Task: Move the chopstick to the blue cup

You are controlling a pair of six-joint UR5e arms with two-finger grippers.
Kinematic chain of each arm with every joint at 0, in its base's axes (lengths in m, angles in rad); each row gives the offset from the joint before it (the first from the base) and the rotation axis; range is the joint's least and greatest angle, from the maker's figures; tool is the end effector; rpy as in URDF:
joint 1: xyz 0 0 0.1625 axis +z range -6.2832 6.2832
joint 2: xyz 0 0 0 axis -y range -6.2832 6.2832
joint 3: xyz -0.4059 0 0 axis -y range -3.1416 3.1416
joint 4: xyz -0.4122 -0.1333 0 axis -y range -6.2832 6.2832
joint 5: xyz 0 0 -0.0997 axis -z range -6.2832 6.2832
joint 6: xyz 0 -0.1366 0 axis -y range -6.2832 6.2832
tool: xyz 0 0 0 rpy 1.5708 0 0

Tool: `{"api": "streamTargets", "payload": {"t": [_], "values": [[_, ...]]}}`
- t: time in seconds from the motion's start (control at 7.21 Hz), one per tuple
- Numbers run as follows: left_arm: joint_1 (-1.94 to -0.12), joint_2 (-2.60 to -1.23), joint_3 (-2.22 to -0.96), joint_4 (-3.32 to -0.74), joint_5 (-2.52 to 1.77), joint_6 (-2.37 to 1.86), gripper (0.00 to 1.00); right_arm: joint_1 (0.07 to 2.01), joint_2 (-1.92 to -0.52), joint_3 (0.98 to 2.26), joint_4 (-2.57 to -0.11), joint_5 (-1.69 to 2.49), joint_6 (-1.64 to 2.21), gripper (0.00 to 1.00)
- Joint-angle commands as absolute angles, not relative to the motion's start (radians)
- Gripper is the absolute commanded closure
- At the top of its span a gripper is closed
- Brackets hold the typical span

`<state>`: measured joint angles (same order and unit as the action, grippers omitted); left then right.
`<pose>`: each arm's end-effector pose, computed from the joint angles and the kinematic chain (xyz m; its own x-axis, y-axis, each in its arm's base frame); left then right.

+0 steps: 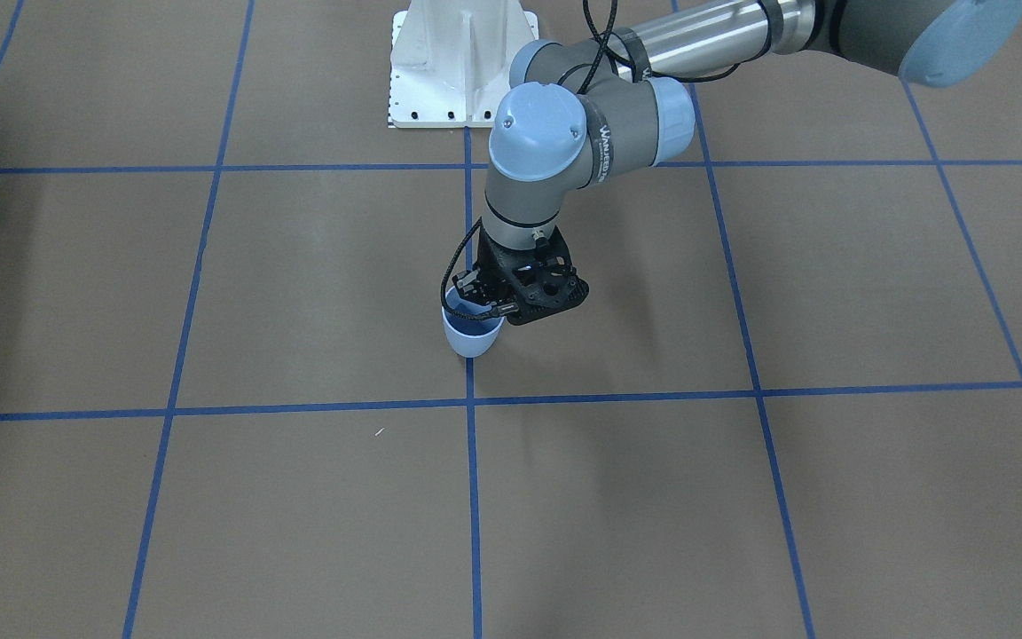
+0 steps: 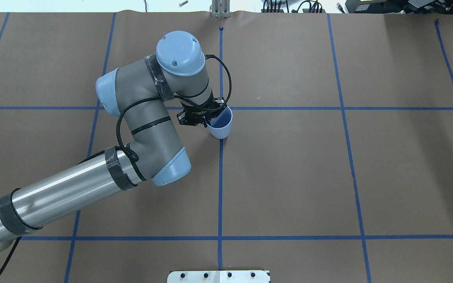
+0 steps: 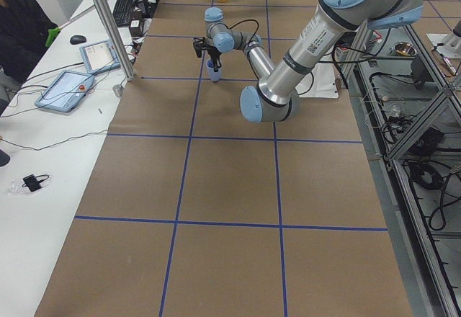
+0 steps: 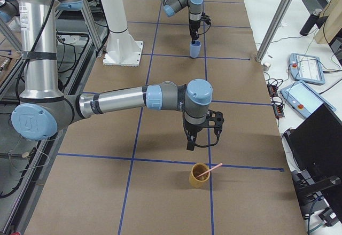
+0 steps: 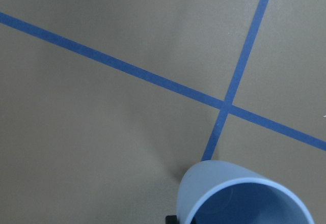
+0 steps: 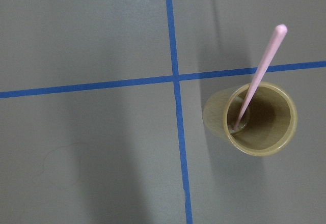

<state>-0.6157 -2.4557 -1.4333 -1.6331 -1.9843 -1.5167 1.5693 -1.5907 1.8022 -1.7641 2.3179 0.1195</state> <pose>0.5880 -0.5120 0.1535 0.5780 -0.3482 -0.7380 0.2605 0.9358 -0.2376 0.0397 -0.4965 0.5802 0.7286 0.1058 0.6767 -0.0860 0.9943 -0.0629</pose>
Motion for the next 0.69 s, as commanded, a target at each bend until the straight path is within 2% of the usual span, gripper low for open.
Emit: {"api": "streamTargets", "payload": {"t": [0.0, 0.28, 0.55], "values": [[-0.614, -2.456, -1.436, -1.632, -1.976, -1.514, 0.01, 1.569, -1.591, 1.802, -1.764, 2.319, 0.118, 0.0], [-0.62, -2.454, -1.491, -1.625, -1.953, -1.484, 0.01, 1.569, -1.589, 1.802, -1.763, 2.315, 0.094, 0.0], [-0.655, -2.419, -1.554, -1.615, -1.953, -1.438, 0.01, 1.591, -1.594, 1.743, -1.735, 2.289, -0.221, 0.0]]}}
